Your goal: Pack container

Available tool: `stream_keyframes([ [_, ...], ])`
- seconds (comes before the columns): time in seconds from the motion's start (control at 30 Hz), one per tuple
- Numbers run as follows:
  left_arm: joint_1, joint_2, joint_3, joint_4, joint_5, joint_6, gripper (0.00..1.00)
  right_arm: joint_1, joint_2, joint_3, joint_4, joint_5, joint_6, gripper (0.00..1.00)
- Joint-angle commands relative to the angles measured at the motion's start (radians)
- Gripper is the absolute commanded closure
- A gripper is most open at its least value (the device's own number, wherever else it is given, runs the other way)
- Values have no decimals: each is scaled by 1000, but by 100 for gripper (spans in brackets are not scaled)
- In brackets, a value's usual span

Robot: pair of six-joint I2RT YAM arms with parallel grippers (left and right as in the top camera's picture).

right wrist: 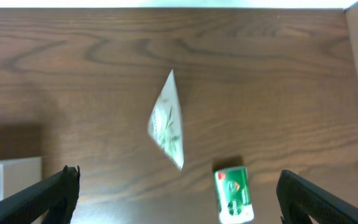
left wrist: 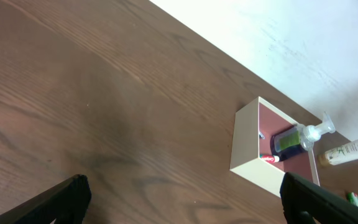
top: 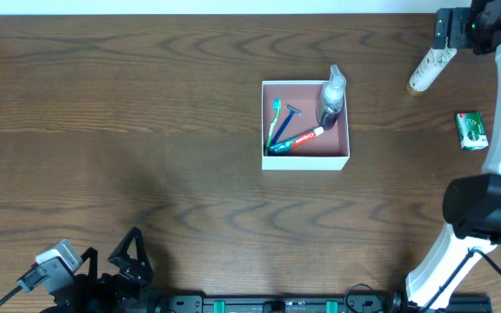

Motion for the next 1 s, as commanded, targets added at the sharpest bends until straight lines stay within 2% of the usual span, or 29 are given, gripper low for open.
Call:
stream_keyframes([
  [0.0,3,-3,0,1,-1,-5,2,-7,40,-2,23,2,-56,1],
  [0.23,3,-3,0,1,-1,-5,2,-16,148,-2,36,2,-56,1],
  [0.47,3,-3,0,1,-1,-5,2,-20,206,-2,48,1,-56,7],
  [0.53,3,-3,0,1,-1,-5,2,-22,211,-2,51,-3,-56,12],
  [0.67,3,-3,0,1,-1,-5,2,-23,211,-2,60,-5,-56,27],
  [0.73,3,-3,0,1,-1,-5,2,-23,211,-2,59,-5,-56,45],
  [0.8,3,-3,0,1,-1,-5,2,-23,211,-2,57,-5,-55,69],
  [0.87,3,-3,0,1,-1,-5,2,-23,206,0,57,-5,-55,87],
  [0.93,3,-3,0,1,-1,-5,2,-23,197,0,55,-5,-54,99],
  [0.97,3,-3,0,1,-1,-5,2,-23,190,0,55,-5,-48,99],
])
